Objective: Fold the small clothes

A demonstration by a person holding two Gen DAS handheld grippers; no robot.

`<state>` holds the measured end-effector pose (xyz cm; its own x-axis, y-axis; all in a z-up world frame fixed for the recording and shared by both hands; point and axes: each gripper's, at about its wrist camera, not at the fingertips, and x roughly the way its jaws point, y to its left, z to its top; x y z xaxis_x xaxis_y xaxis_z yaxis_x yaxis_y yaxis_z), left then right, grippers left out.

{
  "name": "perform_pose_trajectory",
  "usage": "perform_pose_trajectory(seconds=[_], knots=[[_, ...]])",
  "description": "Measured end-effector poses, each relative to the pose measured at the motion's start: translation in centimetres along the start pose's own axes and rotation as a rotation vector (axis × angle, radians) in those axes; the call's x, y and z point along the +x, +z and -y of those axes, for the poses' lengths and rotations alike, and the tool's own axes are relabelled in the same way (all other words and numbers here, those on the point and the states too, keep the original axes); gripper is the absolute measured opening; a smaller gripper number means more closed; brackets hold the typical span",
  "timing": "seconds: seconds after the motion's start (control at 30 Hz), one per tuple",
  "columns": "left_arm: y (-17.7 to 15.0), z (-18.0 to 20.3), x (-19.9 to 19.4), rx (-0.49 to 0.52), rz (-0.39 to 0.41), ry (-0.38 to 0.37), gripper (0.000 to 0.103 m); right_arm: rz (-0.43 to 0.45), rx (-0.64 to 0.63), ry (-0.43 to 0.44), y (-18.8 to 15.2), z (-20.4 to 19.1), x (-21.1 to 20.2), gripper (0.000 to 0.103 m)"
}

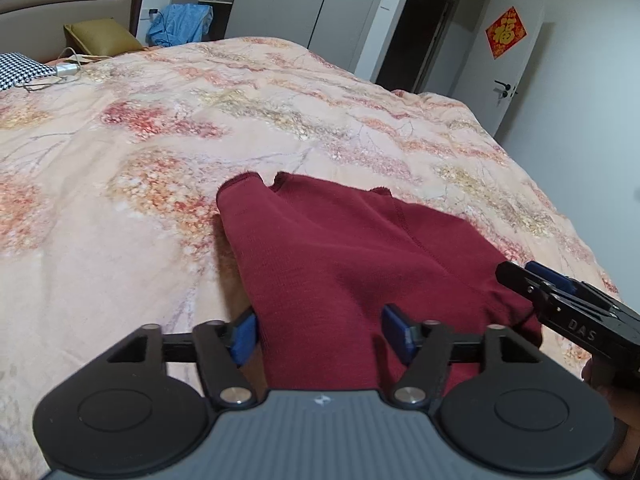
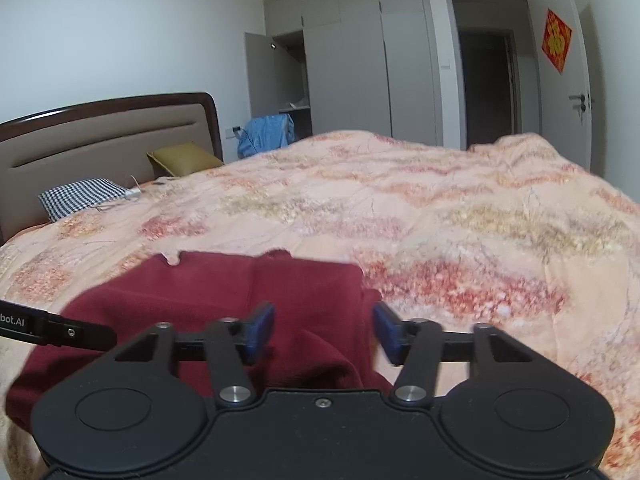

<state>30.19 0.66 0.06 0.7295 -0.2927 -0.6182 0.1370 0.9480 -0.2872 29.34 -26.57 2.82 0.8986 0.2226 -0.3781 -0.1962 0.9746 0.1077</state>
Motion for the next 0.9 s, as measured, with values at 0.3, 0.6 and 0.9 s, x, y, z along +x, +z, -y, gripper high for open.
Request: perform_pose_trajectory(seconds=[0.3,0.6,0.9], knots=[[0.2,1.0,-8.1,0.003,0.140,0.038,0.100,0.105,0.001,0.032,1.9,-1.7,-7.3,0.096],[-3.7,2.2,-16.2,0.016,0.237,0.066,0.103,0.188,0.015,0.053,0.9,-3.9,-16.4,0.102],[-10.3,2.5,-20.6,0.027,0.277,0.113,0.103,0.216,0.018,0.039,-3.5,-6.3,-22.7,0.102]])
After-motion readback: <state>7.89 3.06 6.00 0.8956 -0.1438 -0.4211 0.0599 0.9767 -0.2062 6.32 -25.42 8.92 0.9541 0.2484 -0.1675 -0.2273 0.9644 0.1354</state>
